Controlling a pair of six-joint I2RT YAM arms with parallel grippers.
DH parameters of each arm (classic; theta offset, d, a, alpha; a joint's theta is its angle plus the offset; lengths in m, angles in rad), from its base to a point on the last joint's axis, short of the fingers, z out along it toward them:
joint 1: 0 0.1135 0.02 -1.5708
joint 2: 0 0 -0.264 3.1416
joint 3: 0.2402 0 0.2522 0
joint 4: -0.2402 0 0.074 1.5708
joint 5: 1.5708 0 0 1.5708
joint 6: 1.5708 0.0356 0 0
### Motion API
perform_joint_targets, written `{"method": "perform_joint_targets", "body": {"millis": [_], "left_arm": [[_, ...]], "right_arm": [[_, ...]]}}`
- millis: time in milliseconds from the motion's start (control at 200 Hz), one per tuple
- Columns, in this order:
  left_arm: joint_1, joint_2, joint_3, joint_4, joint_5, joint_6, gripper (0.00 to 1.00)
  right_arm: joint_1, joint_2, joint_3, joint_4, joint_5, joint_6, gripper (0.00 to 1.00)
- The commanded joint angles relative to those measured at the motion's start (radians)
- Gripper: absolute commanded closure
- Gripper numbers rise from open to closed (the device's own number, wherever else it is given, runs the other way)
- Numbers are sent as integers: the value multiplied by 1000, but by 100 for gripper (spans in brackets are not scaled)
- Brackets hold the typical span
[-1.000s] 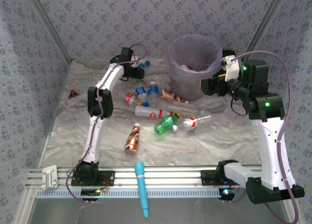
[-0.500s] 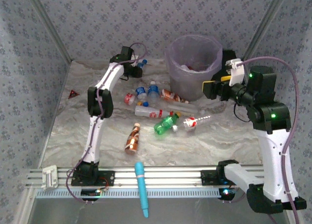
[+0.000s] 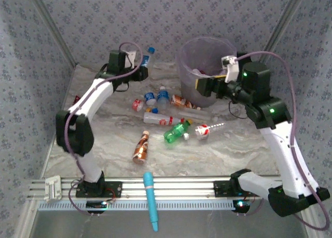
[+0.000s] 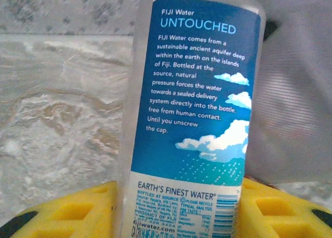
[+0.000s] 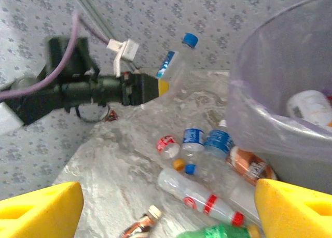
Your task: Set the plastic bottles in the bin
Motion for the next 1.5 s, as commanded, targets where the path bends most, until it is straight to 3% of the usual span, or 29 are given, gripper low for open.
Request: {"method": "perform_joint_targets", "body": {"millis": [0, 125, 340, 620, 740, 860, 1109, 1204, 1324, 1494], "left_arm": [[-36, -144, -208, 249, 26, -73, 71], [-78, -330, -443, 402, -15, -94, 80], [-170, -510, -644, 519, -66, -103, 81], [-237, -554, -716, 601, -102, -89, 81], [-255, -547, -714, 614, -112, -78, 82], [-263, -543, -705, 605, -122, -70, 83], [-267, -539, -702, 596, -134, -62, 83], [-266, -537, -695, 588, -140, -69, 82], [-281, -550, -667, 537, -158, -72, 73], [-294, -580, -646, 452, -165, -80, 18]], "right_arm": [[65, 77, 20, 112, 63, 117, 13], [138, 172, 51, 180, 91, 143, 13], [217, 373, 146, 211, 80, 186, 4], [252, 579, 263, 204, 30, 196, 3], [253, 616, 263, 208, 65, 199, 4], [249, 631, 240, 244, 59, 213, 13], [248, 641, 225, 286, 30, 221, 40], [246, 635, 212, 311, 22, 216, 45], [245, 618, 202, 322, 26, 206, 48], [239, 573, 220, 301, 51, 144, 50]]}}
